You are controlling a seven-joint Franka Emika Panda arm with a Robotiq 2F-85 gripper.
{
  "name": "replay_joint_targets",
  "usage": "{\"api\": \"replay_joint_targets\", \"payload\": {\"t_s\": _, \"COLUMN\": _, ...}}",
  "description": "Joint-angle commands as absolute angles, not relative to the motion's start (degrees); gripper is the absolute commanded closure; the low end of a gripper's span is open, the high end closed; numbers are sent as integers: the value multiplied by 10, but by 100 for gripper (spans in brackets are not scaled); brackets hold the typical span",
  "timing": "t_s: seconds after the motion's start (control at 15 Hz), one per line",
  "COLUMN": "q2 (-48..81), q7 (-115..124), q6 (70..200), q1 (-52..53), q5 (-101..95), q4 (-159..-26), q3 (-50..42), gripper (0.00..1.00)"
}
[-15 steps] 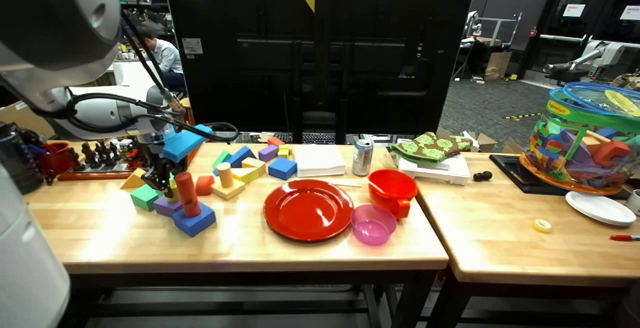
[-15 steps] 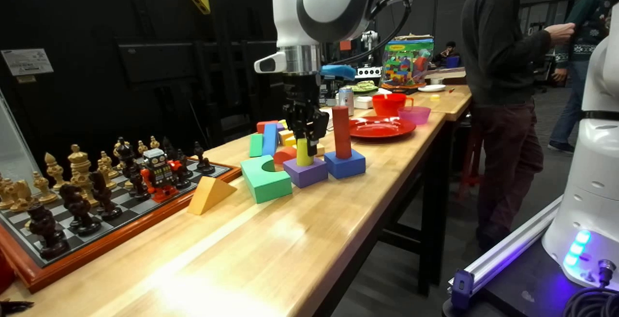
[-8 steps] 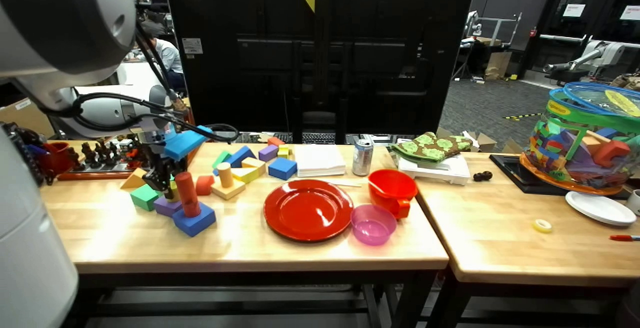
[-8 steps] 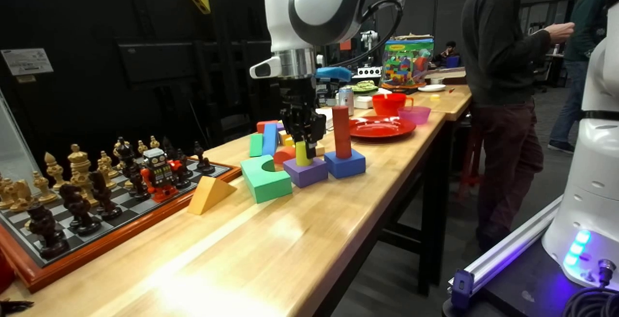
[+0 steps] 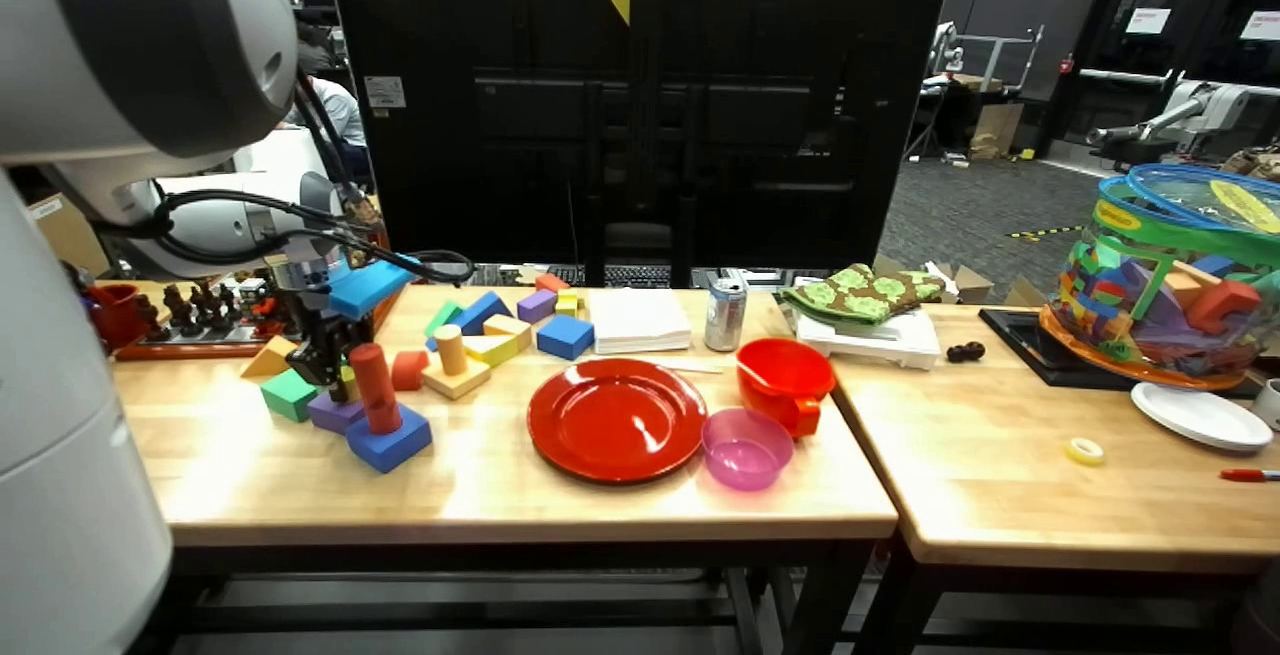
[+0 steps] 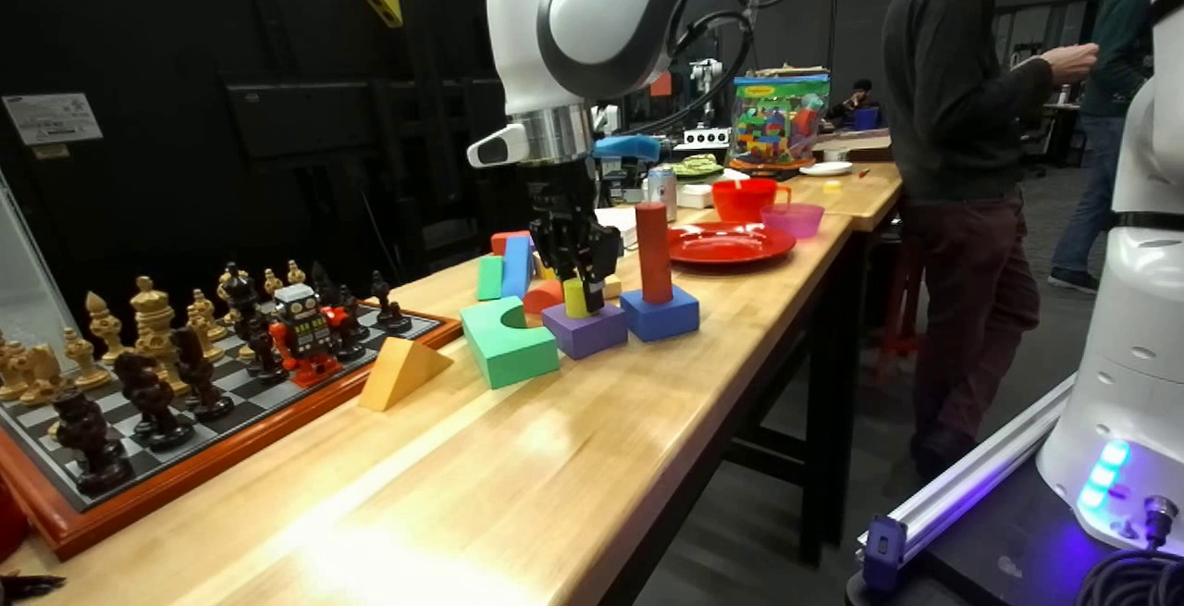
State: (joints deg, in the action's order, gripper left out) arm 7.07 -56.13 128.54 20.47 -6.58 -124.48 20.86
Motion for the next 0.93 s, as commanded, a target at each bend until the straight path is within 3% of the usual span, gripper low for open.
{"api": "replay_joint_targets", "payload": {"t_s": 0.0, "q2": 100, "q7": -540, "q6": 1283, "q1": 207, "q5": -104, "q4": -1249, "q3": 210, "gripper": 29}}
{"api": "replay_joint_targets", "payload": {"t_s": 0.33, "q2": 101, "q7": -529, "q6": 1271, "q1": 210, "q5": -122, "q4": -1244, "q3": 213, "gripper": 0}}
{"api": "replay_joint_targets", "payload": {"t_s": 0.87, "q2": 91, "q7": -516, "q6": 1269, "q1": 213, "q5": -135, "q4": -1244, "q3": 217, "gripper": 0}}
